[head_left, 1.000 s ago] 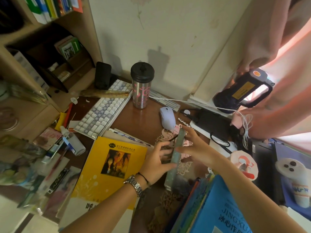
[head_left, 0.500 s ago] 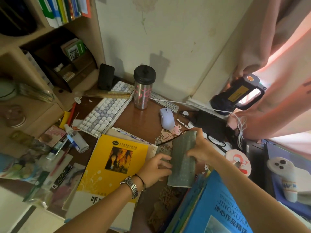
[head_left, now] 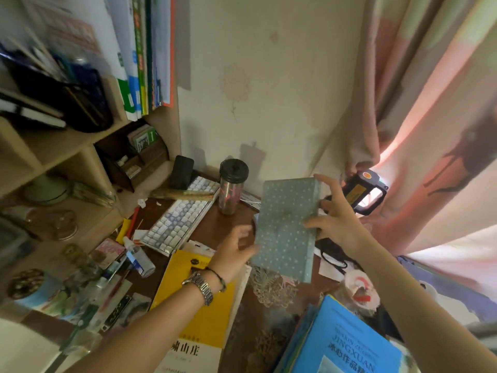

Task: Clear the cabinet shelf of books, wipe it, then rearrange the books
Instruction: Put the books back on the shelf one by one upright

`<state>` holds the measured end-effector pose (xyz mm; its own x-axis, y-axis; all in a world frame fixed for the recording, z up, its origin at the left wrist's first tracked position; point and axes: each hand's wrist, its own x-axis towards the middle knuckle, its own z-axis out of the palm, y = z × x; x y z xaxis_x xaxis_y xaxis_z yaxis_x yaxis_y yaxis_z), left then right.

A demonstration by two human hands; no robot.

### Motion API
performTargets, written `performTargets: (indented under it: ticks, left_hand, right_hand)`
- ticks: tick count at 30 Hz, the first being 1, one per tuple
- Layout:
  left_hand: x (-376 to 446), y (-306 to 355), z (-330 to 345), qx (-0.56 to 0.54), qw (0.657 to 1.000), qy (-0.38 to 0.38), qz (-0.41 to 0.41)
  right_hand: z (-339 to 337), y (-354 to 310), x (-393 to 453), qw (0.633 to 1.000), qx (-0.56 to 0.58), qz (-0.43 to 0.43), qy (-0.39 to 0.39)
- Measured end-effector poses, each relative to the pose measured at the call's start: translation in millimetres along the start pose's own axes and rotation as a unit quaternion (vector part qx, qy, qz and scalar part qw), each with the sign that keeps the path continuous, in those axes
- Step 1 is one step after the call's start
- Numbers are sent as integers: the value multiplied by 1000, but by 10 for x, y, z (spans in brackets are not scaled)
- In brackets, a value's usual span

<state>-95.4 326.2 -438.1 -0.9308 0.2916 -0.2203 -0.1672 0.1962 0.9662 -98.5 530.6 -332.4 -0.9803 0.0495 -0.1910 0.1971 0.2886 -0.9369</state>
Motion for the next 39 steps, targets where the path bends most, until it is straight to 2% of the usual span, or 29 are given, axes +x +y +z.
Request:
performTargets:
  ticks: [6,13,17,21,26,31,35,39]
  left_hand:
    - [-165,570,-306,-98,992,16,75]
    - [-479,1119,-684,-167,971,100,137]
    - [-643,1439,-998,-146,959,144,195]
    - [-823,1839,-1323,-124,946,176,242]
    - [-1022,2373,-1697,-78,932,209,286]
    - [-1195,2983,-2055,-27,908,242,341]
    - [-1338,3488,-2362,79,889,254,373]
    - [-1474,3943,-2671,192,872,256,370]
  right_hand:
    - [39,-643,-298,995,40,-65,-59]
    - [356,-1267,-520,978,19,-204,-25]
    - [509,-1626,-585,964,-38,-257,-52]
    - [635,-1980,-620,929,-145,-323,-106]
    - [771,-2512,-678,908,-161,-384,-57]
    - [894,-3101,-761,894,-124,-431,11]
    - [1001,-3457,-756,879,-47,-474,31]
    - [1162,-3762,-721,865,-8,-498,55]
